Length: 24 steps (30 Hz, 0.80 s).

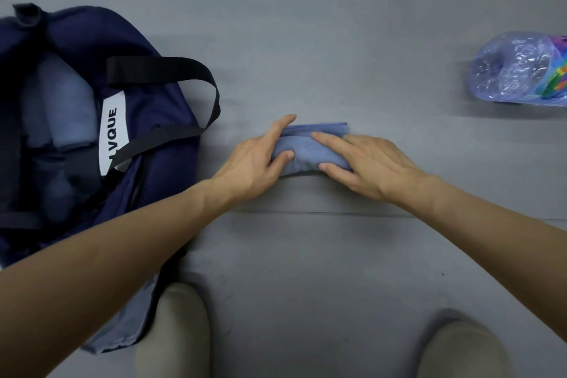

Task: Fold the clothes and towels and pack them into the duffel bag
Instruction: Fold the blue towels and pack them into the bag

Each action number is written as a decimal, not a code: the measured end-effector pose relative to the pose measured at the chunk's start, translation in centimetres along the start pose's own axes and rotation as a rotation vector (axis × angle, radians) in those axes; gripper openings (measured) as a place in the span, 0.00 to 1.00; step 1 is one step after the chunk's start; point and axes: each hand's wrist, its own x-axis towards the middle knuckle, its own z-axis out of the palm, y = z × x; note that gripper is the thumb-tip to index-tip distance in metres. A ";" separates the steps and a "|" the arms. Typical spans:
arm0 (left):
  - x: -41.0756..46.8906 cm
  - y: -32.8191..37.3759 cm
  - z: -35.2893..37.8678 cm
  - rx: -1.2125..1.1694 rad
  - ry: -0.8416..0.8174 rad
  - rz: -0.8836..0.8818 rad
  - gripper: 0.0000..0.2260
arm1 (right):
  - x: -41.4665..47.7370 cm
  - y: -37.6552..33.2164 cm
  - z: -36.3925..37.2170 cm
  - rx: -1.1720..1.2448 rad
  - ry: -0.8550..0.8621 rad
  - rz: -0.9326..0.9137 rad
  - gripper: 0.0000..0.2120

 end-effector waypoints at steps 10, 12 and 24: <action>0.4 1.2 0.2 -0.116 0.263 -0.401 0.27 | 0.8 -0.9 -0.6 0.181 -0.011 0.095 0.27; -1.1 1.4 1.1 -0.236 0.232 -0.385 0.24 | 0.3 -1.1 -0.2 0.236 -0.010 0.099 0.29; -0.1 6.3 0.9 -0.773 0.138 -0.242 0.28 | -0.1 -4.4 -0.7 0.981 0.027 0.193 0.24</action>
